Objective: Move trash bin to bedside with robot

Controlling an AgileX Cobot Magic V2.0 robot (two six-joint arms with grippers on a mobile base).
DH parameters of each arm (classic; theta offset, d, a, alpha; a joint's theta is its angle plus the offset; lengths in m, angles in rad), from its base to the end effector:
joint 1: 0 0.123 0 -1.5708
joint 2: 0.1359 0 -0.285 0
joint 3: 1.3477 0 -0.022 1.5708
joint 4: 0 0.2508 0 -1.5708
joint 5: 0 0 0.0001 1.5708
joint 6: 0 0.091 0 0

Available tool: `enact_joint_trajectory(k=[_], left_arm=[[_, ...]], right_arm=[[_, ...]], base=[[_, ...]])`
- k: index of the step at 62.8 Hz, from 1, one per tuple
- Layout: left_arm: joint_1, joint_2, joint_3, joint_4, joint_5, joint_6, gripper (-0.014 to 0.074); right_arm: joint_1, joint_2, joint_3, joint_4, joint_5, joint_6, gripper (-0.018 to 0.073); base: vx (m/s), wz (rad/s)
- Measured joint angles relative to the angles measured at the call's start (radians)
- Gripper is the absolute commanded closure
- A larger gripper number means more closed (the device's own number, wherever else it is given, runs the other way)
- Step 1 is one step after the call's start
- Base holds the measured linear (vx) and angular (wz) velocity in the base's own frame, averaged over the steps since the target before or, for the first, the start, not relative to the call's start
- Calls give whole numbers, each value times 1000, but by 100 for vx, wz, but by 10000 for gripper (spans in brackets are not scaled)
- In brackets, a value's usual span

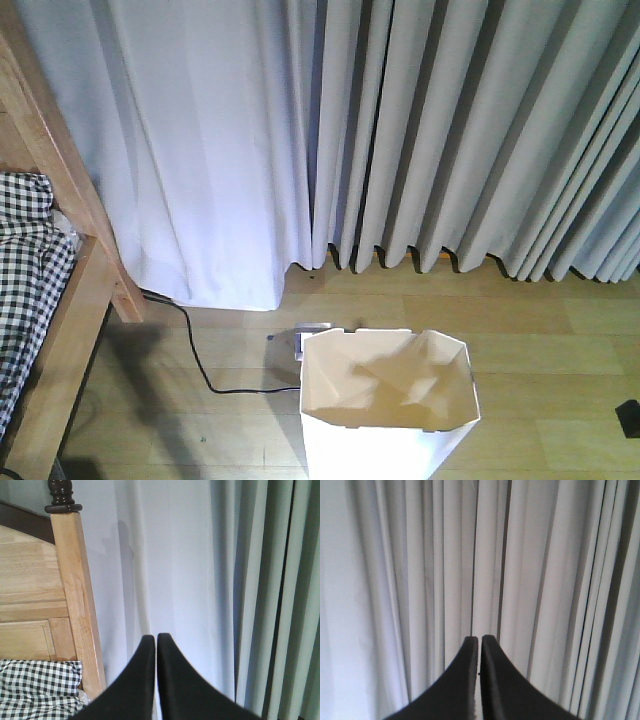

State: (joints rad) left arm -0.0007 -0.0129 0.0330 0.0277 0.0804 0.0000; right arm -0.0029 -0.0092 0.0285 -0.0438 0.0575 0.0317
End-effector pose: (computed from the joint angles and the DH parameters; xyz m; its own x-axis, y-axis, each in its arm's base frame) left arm 0.0569 0.0002 0.1954 -0.0133 0.0276 -0.9995 -0.0012 0.9996 0.0276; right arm 0.0570 -0.0004 0.1988 0.0104 -0.0121 -0.9999 0.0055 0.9999 -0.0120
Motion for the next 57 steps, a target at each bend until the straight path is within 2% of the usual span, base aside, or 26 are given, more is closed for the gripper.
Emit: enact_joint_trajectory(k=[27,57], left_arm=[[0,0,0,0,0,0,603],[0,0,0,0,0,0,603]], right_arm=[[0,0,0,44,0,-4,568],[0,0,0,44,0,-4,568]], base=[[0,0],[0,0]])
